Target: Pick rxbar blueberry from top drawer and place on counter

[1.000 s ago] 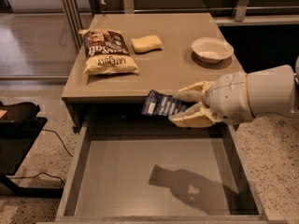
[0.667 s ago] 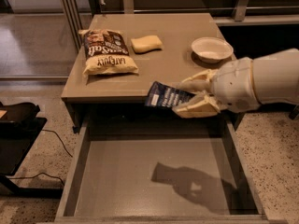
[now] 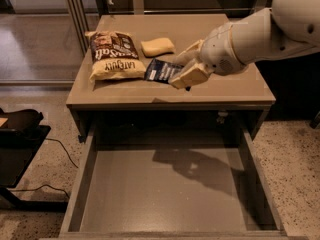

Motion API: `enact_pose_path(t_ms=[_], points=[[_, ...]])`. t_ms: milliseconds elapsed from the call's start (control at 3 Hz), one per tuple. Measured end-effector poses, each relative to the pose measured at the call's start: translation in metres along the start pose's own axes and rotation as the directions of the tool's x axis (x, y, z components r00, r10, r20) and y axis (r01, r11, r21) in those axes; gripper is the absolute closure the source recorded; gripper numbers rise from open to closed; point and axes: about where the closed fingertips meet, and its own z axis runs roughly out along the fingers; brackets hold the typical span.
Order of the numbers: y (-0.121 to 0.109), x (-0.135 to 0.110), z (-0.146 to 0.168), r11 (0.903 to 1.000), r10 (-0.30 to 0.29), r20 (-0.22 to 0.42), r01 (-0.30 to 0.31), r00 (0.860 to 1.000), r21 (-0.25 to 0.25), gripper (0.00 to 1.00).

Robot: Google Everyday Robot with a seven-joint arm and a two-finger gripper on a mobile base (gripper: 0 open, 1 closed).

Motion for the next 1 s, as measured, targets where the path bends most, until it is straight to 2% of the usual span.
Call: enact_pose_path(t_ms=[333,1000], points=[[-0.033,0.008,0.028,0.9997,0.020,-0.018,-0.020,1.000,0.013,1.00],[-0.065,0.044,0.067,0.9976,0.068,0.021,-0.068,0.997,-0.008,1.00]])
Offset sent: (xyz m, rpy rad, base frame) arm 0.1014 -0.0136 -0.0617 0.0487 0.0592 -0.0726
